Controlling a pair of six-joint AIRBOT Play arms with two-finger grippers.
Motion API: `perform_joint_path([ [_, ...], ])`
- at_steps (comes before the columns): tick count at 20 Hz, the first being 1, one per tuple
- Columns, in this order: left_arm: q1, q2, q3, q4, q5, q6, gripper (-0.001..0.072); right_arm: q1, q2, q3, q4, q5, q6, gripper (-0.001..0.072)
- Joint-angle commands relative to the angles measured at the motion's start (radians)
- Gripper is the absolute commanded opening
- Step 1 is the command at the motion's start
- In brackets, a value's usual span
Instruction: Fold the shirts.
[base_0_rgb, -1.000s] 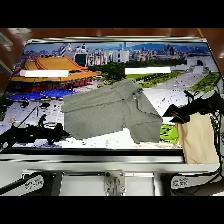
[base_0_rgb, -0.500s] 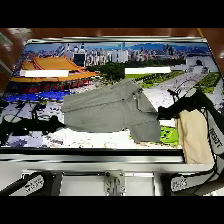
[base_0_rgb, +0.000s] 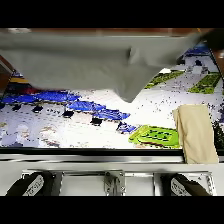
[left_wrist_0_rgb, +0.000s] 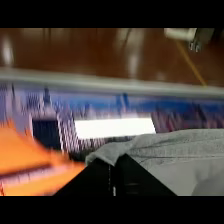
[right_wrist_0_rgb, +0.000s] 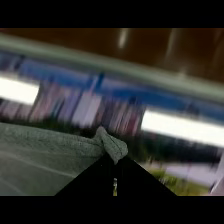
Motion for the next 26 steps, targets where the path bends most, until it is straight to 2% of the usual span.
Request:
perform_joint_path([
  [1,0.0,0.06,0.395,0.034,0.055,-0.079,0.0039,0.002,0.222,0.182,-0.032,-0.155,0.072,0.0059],
  [2,0.0,0.09,0.408,0.037,0.041,-0.121,0.004,0.002,0.267,0.182,-0.058,-0.127,0.108,0.0059],
  [4,0.0,0.151,0.385,0.068,-0.017,-0.141,0.004,0.002,0.341,0.182,-0.134,-0.007,0.159,0.006],
  [6,0.0,0.196,0.352,0.134,-0.084,-0.181,0.0039,0.002,0.394,0.182,-0.193,0.086,0.169,0.006],
  [11,0.0,0.234,0.335,0.268,-0.301,-0.2,0.004,0.002,0.467,0.182,-0.317,0.172,0.185,0.006],
  [14,0.0,0.232,0.313,0.297,-0.41,-0.2,0.004,0.002,0.45,0.182,-0.341,0.28,0.188,0.006],
  [16,0.0,0.232,0.246,0.298,-0.482,-0.201,0.004,0.002,0.404,0.177,-0.34,0.417,0.206,0.006],
  [18,0.0,0.232,0.123,0.307,-0.528,-0.2,0.004,0.002,0.335,0.129,-0.338,0.57,0.3,0.0059],
  [20,0.0,0.231,-0.041,0.325,-0.529,-0.2,0.004,0.002,0.257,0.01,-0.311,0.65,0.359,0.0059],
  [22,0.0,0.217,-0.233,0.367,-0.513,-0.2,0.004,0.003,0.188,-0.179,-0.252,0.606,0.36,0.0059],
  [23,0.0,0.2,-0.335,0.391,-0.481,-0.201,0.004,0.003,0.149,-0.288,-0.217,0.521,0.36,0.0059],
  [26,0.0,0.079,-0.549,0.392,-0.29,-0.228,0.004,0.051,-0.016,-0.51,-0.146,0.13,0.355,0.0059],
])
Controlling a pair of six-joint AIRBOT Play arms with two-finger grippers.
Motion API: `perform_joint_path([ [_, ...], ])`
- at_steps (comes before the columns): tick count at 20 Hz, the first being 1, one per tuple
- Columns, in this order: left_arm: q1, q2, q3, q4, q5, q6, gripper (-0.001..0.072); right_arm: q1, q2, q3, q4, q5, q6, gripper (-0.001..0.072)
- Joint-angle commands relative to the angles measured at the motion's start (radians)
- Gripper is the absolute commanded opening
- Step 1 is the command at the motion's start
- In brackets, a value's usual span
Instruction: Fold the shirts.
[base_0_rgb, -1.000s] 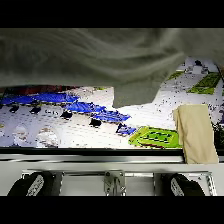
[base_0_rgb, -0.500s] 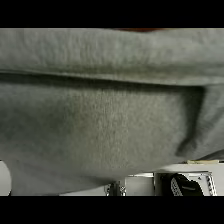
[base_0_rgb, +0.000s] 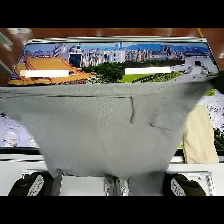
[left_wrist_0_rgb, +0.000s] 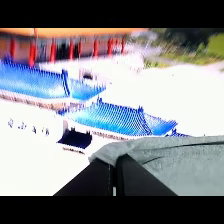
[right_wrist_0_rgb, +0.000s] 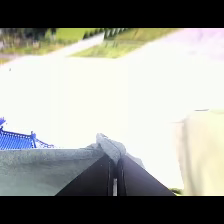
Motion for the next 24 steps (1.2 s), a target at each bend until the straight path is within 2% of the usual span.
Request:
perform_joint_path([
  [1,0.001,-0.157,-0.226,0.011,0.21,-0.019,0.004,0.066,-0.213,-0.212,0.077,-0.402,0.011,0.0058],
  [4,0.001,-0.433,-0.184,-0.087,0.385,-0.003,0.004,0.163,-0.439,-0.211,0.077,-0.769,0.007,0.0059],
  [7,0.001,-0.679,-0.094,-0.231,0.511,0.094,0.004,0.196,-0.587,-0.211,0.085,-1.088,0.008,0.0059],
  [10,0.0,-0.857,-0.016,-0.283,0.586,0.11,0.0041,0.196,-0.679,-0.211,0.092,-1.262,0.009,0.0059],
  [15,-0.026,-0.987,-0.002,-0.285,0.621,0.11,0.0041,0.196,-0.759,-0.211,0.108,-1.199,0.019,0.006],
  [19,-0.047,-0.998,-0.001,-0.286,0.597,0.123,0.0041,0.193,-0.752,-0.211,0.105,-1.085,0.018,0.006],
  [21,-0.042,-0.993,-0.001,-0.285,0.524,0.15,0.0041,0.182,-0.732,-0.211,0.097,-0.944,0.018,0.006],
  [24,-0.026,-0.997,-0.002,-0.273,0.362,0.145,0.0041,0.16,-0.706,-0.211,0.068,-0.622,0.027,0.006],
])
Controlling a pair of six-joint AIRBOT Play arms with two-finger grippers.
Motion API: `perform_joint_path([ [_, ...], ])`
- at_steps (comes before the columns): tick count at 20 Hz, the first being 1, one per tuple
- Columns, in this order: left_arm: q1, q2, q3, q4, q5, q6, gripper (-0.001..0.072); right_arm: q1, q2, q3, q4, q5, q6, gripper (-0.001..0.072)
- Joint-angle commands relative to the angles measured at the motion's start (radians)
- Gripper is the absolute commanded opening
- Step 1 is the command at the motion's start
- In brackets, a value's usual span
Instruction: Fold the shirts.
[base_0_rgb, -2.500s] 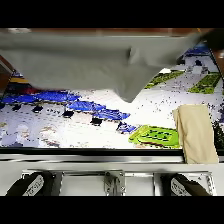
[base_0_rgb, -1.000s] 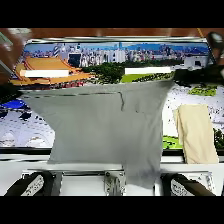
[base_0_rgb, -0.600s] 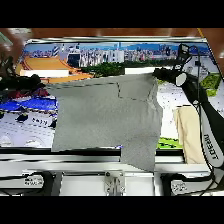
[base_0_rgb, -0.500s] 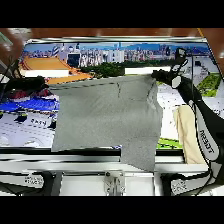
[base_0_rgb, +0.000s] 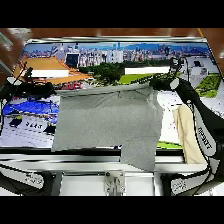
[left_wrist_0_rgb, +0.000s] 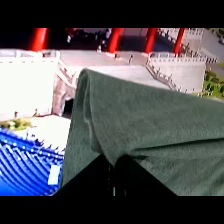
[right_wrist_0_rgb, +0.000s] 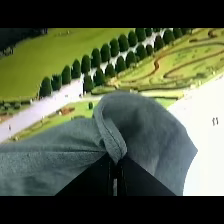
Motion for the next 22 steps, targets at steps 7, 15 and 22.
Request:
perform_joint_path([
  [7,0.013,-0.035,0.0,0.185,-0.338,-0.137,0.004,-0.026,-0.014,-0.002,-0.156,0.548,0.109,0.006],
  [15,-0.003,-0.055,0.001,0.171,-0.374,-0.138,0.0303,-0.032,-0.023,-0.001,-0.114,0.529,0.124,0.0316],
  [22,0.111,0.09,-0.045,0.239,-0.64,-0.108,0.0487,-0.161,0.29,-0.002,-0.234,0.846,-0.065,0.057],
])
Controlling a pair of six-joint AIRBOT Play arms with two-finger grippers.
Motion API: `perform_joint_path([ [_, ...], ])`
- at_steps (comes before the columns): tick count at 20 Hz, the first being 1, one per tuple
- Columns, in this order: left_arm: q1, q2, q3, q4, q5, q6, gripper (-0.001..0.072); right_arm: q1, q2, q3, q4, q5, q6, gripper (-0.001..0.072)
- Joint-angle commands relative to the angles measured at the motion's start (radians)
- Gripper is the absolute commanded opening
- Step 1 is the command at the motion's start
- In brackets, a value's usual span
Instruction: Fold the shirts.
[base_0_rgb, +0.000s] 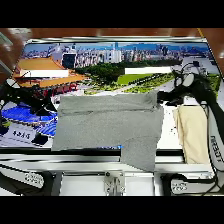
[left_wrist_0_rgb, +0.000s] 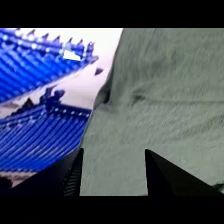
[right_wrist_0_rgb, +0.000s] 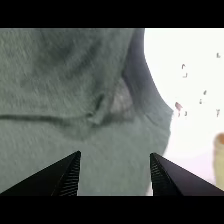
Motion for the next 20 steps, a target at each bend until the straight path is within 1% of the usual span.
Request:
perform_joint_path([
  [1,0.083,0.137,-0.098,0.04,-0.122,0.059,0.0487,-0.131,0.145,-0.014,-0.083,0.27,-0.128,0.057],
  [2,0.116,0.204,-0.188,0.041,-0.106,0.085,0.0489,-0.206,0.179,-0.047,-0.067,0.315,-0.149,0.057],
  [3,0.157,0.278,-0.307,0.037,-0.07,0.095,0.0542,-0.277,0.212,-0.095,-0.041,0.323,-0.158,0.057],
  [4,0.196,0.338,-0.422,0.023,-0.027,0.103,0.0582,-0.349,0.248,-0.156,0.006,0.305,-0.159,0.0571],
  [5,0.236,0.391,-0.536,0.012,0.011,0.122,0.0585,-0.41,0.277,-0.217,0.06,0.281,-0.169,0.0572],
  [6,0.267,0.425,-0.625,0.01,0.031,0.143,0.0624,-0.452,0.294,-0.268,0.107,0.268,-0.187,0.0631],
  [7,0.297,0.444,-0.702,0.009,0.046,0.168,0.0624,-0.48,0.301,-0.31,0.137,0.261,-0.199,0.0643],
  [9,0.333,0.446,-0.797,-0.004,0.081,0.198,0.0622,-0.49,0.301,-0.369,0.145,0.249,-0.212,0.0643],
  [11,0.33,0.443,-0.844,-0.035,0.139,0.211,0.0618,-0.49,0.301,-0.404,0.167,0.214,-0.211,0.0643],
  [14,0.317,0.443,-0.856,-0.074,0.227,0.211,0.0616,-0.49,0.301,-0.414,0.208,0.163,-0.211,0.0642],
  [19,0.264,0.394,-0.856,-0.119,0.277,0.211,0.0613,-0.49,0.301,-0.414,0.212,0.142,-0.211,0.0642],
  [20,0.252,0.379,-0.856,-0.131,0.291,0.21,0.0586,-0.49,0.301,-0.414,0.212,0.143,-0.211,0.0642],
])
